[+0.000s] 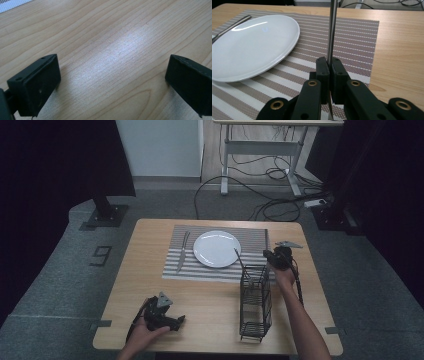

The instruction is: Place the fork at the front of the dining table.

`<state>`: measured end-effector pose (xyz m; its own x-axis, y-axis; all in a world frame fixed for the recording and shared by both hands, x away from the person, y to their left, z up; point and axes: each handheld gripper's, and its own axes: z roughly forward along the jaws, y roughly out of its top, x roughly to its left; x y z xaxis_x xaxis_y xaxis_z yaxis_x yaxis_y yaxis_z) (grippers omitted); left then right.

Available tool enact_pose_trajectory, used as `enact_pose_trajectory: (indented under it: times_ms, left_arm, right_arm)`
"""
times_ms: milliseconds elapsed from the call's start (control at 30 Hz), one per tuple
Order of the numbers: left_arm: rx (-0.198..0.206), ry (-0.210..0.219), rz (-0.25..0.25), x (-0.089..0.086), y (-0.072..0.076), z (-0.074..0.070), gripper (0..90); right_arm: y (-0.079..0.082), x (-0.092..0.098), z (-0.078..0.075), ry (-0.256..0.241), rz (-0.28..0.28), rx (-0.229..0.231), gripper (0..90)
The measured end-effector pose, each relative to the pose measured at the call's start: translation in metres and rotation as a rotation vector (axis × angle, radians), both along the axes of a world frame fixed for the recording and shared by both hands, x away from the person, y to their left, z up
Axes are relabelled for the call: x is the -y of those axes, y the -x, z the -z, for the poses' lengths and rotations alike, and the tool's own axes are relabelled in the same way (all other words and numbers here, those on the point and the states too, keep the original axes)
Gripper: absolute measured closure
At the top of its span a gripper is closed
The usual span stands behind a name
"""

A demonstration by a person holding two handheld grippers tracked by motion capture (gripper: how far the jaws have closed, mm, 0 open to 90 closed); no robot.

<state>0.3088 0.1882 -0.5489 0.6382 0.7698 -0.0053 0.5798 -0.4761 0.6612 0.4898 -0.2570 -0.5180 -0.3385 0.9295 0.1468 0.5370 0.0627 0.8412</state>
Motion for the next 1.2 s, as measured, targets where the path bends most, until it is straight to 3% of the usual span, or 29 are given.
enact_pose_trajectory:
  times_ms: [167,367,1200]
  left_arm:
    - [0.000,0.000,0.000,0.000,0.000,0.000,0.0]
    - [0.000,0.000,0.000,0.000,0.000,0.000,0.0]
    - [0.000,0.000,0.000,0.000,0.000,0.000,0.0]
  right_arm:
    - [-0.007,-0.002,0.006,-0.013,0.013,-0.019,86.1]
    - [-0.012,0.001,0.015,-0.064,0.041,-0.047,86.1]
    - [-0.027,-0.015,0.029,0.006,0.034,-0.132,86.1]
